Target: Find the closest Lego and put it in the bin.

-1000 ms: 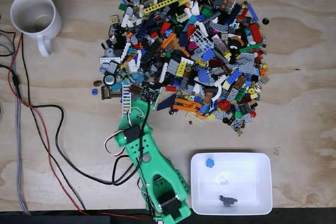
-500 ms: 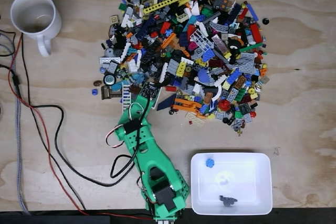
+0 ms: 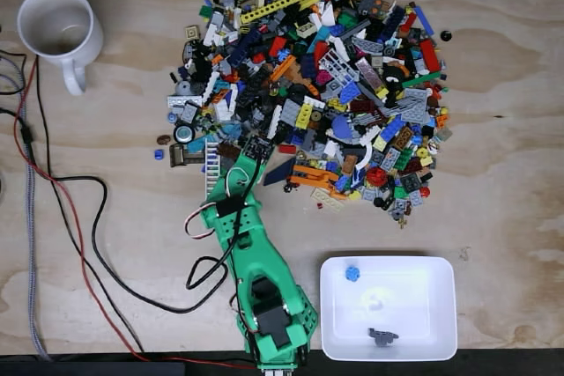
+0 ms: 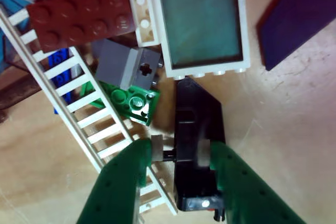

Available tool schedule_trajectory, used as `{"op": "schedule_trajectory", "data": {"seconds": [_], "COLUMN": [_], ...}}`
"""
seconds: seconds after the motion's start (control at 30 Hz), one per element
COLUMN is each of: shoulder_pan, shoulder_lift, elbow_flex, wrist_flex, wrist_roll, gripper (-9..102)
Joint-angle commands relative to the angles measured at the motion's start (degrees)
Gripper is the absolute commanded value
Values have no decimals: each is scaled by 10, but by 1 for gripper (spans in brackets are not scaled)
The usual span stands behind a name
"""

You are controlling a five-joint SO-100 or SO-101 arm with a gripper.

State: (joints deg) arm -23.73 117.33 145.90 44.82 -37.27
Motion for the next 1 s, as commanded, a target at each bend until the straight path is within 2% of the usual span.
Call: {"op": "schedule_trajectory", "data": {"seconds": [0.0,0.33,0.4,0.57,0.8,0.87,0.97], "shoulder_pan": [3,-2,-5,25,120,137,191], "shoulder_lift": [-6,-33,-33,-20,83,112,201], "elbow_flex": [-5,5,0,-52,-158,-160,-113], "wrist_flex": [-15,-34,-29,23,149,159,121], "wrist_roll": [-4,-15,-16,-30,-144,-181,-256], "gripper": [11,4,0,0,0,0,0]}}
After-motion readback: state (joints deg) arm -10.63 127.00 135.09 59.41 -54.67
